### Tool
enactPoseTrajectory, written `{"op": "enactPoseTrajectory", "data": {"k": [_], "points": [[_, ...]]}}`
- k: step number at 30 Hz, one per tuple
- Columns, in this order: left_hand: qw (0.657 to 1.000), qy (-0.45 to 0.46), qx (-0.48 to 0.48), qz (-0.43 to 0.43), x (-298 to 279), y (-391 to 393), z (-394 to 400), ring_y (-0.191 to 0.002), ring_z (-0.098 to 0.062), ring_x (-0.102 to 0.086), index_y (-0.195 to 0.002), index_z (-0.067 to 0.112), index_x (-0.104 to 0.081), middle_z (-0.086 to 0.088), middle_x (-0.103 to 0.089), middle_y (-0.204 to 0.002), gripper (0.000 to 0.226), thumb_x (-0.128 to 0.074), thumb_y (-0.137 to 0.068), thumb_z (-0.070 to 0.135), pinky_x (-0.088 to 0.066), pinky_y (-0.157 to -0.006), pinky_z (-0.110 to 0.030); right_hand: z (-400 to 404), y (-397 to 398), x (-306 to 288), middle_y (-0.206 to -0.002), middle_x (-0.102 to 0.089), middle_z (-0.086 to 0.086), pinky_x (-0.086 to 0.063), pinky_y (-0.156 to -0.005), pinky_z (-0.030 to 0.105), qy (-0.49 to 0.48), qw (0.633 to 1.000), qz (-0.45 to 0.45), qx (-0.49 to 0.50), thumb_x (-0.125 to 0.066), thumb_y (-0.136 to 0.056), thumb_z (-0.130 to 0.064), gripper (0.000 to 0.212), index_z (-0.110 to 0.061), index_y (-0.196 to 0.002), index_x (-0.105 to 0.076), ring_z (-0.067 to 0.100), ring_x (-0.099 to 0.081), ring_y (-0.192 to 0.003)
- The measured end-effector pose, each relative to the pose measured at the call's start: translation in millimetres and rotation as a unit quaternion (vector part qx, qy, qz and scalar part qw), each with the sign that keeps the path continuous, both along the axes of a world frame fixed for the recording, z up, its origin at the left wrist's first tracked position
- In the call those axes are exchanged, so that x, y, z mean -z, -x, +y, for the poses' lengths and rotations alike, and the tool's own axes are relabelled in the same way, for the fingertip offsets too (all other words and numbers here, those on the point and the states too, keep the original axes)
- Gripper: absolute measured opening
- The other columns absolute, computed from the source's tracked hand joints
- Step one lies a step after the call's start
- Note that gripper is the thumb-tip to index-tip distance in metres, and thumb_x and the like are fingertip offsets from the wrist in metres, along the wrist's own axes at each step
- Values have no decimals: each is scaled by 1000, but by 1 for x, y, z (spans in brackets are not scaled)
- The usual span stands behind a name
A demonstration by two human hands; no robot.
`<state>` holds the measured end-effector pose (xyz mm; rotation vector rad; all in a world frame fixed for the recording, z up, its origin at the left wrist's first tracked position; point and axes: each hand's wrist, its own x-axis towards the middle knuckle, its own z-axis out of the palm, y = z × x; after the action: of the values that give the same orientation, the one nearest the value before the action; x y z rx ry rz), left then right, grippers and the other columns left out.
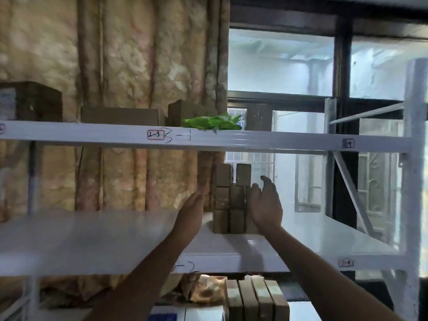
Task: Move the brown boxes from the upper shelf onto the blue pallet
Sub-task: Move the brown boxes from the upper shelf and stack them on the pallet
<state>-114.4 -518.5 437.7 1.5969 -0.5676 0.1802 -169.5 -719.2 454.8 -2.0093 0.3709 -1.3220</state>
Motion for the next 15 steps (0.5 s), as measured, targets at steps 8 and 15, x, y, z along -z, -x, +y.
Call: {"op": "enactPoseTrajectory", "data": {"k": [8,15], "points": [[999,3,32,-33,-68,-112,-76,-114,-33,-64,-123,42,-59,-10,-69,-118,45,-50,-85,63,-47,-104,-58,-74,-111,-66,-153,-56,8,-26,-125,53,37,995,84,42,-25,-102,-66,72,-25,-159,-33,34,-53,-141],[994,-86,29,-64,-72,-171,-111,-93,-13,-72,-118,47,-64,11,-75,-100,42,-56,-80,62,-57,-91,-45,-78,-155,-79,-124,-75,1,-35,-114,49,77,988,137,5,-14,-91,-72,70,-39,-140,-51,30,-68,-119]]}}
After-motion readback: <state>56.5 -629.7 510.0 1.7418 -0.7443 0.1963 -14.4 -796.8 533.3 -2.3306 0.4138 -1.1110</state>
